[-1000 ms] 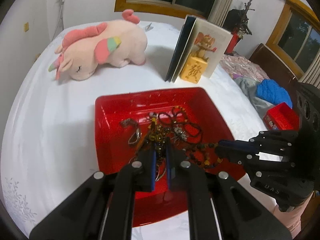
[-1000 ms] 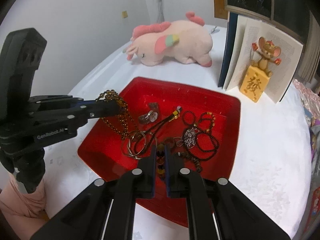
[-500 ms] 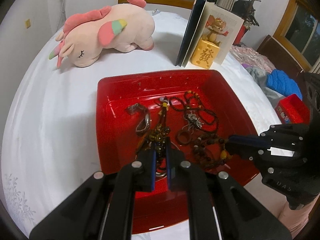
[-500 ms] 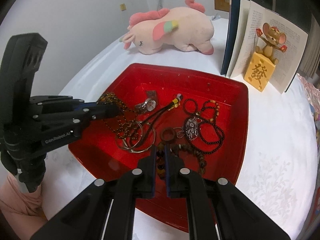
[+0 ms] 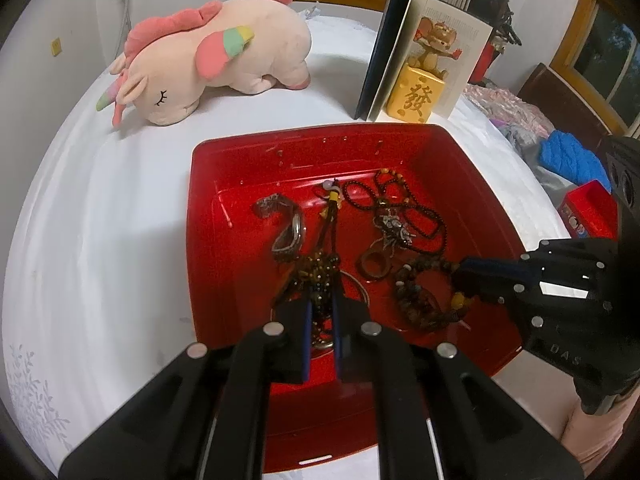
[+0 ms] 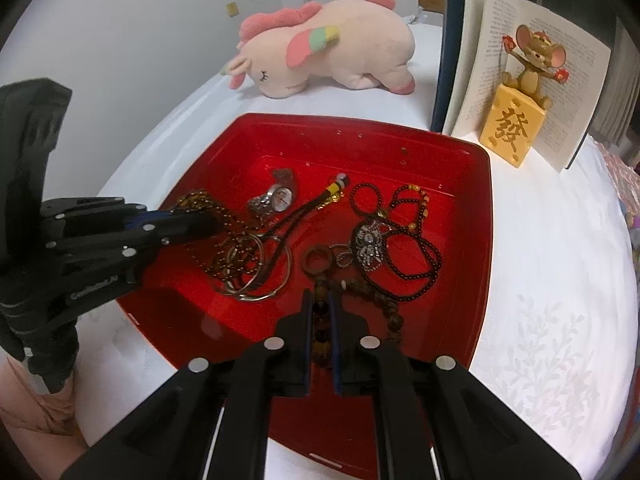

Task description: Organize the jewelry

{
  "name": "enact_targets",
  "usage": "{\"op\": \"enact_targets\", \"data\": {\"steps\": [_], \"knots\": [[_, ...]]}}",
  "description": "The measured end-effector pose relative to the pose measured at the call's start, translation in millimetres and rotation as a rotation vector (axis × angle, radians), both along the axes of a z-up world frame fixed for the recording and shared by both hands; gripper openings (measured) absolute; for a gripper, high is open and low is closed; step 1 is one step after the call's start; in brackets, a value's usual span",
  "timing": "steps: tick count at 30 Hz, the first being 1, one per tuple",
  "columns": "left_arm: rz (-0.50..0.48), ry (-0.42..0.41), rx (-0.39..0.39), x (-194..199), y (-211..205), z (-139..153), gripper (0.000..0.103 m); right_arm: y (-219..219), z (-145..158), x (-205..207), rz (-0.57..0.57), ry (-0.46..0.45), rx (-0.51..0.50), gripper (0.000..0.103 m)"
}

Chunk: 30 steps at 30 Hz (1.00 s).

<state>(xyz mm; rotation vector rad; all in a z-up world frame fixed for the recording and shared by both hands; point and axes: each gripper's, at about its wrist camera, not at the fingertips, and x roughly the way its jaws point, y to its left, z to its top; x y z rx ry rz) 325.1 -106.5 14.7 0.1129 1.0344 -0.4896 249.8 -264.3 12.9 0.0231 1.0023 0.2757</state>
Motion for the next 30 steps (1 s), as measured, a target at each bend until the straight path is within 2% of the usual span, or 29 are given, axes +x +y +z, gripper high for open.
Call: {"op": "enact_targets", "data": {"steps": [4,5,6,7,9,10,11,17,30], "knots": [[-0.001,0.017,0.006,2.8,0.0,-5.5,0.007,-5.5,-2.5,1.9,-0.02,0.013,0.005,0.011],[-0.002,0.024,0.009,3.4,-0.4,-6.8,0.009,-6.9,-2.9,2.3,-0.026,0.013,0.0,0.014],[-0.004,0.027,0.012,3.7,-0.7,-7.7,0.01,-7.7,-3.1,2.0,-0.03,0.013,-0.006,0.023],[-0.003,0.025,0.014,3.3,-0.4,-7.6,0.01,-7.8,-2.9,1.7,-0.033,0.01,-0.005,0.026],[-0.002,0.011,0.021,1.1,-0.9,-6.0,0.022,-8.2,-2.3,0.7,-0.03,0.011,0.0,0.026],[-0.004,0.007,0.019,0.4,-0.9,-4.7,0.034,-8.2,-1.7,0.4,-0.031,0.009,0.001,0.026],[-0.004,-0.004,0.019,-1.4,-0.8,-2.5,0.036,-7.9,-0.8,-0.2,-0.031,0.005,0.0,0.026],[0.0,-0.029,0.023,-8.1,-1.8,3.5,0.036,-6.5,5.9,-5.9,-0.04,-0.013,0.004,0.026],[0.043,-0.02,0.01,-16.3,15.8,7.4,0.041,-5.3,12.4,-18.9,-0.041,-0.033,0.009,0.026]]}}
